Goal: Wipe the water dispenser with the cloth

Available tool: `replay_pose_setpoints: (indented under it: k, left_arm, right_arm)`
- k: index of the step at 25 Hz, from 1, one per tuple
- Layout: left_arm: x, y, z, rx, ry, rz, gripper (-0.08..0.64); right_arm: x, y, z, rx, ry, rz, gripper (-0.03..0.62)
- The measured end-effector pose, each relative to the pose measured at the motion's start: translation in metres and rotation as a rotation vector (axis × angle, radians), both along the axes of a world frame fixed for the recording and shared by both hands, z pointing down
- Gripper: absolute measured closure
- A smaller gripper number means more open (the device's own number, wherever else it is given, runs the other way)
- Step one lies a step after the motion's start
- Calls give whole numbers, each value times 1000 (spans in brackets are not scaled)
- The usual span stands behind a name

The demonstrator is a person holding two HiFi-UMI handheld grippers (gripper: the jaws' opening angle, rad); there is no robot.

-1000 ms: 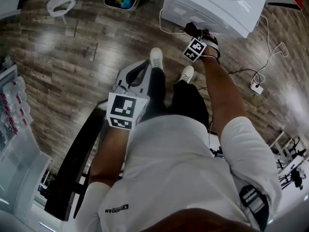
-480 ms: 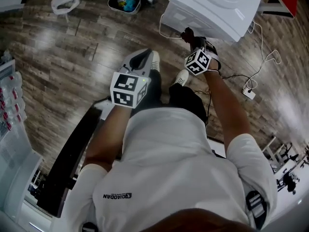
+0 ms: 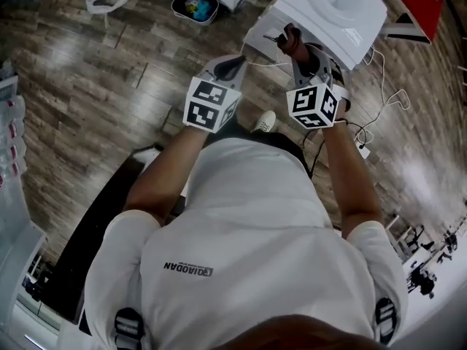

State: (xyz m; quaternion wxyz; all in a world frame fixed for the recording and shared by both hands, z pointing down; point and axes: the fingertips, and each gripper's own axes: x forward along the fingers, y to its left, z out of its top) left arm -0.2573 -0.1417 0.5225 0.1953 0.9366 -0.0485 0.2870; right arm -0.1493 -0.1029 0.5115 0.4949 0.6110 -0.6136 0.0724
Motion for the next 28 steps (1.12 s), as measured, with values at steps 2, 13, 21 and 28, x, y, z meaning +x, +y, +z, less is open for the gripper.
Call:
replay_pose_setpoints:
  k: [2,13,21,28]
  left_arm:
    - [0,-4,-3,5,6,-3,560]
    - [-23,-19,9,23,-29,11,560]
    - [-21,-27,19,23,-26,30,560]
    - [-23,-31,29,1,-43,25,560]
  right_arm:
    - [9,-15,-13,18,18,24,520]
    - [10,-55,22,-32,56,38,520]
    - [1,-65,108,-112,97,-6,520]
    - [4,-65,192,-216,85,-12,520]
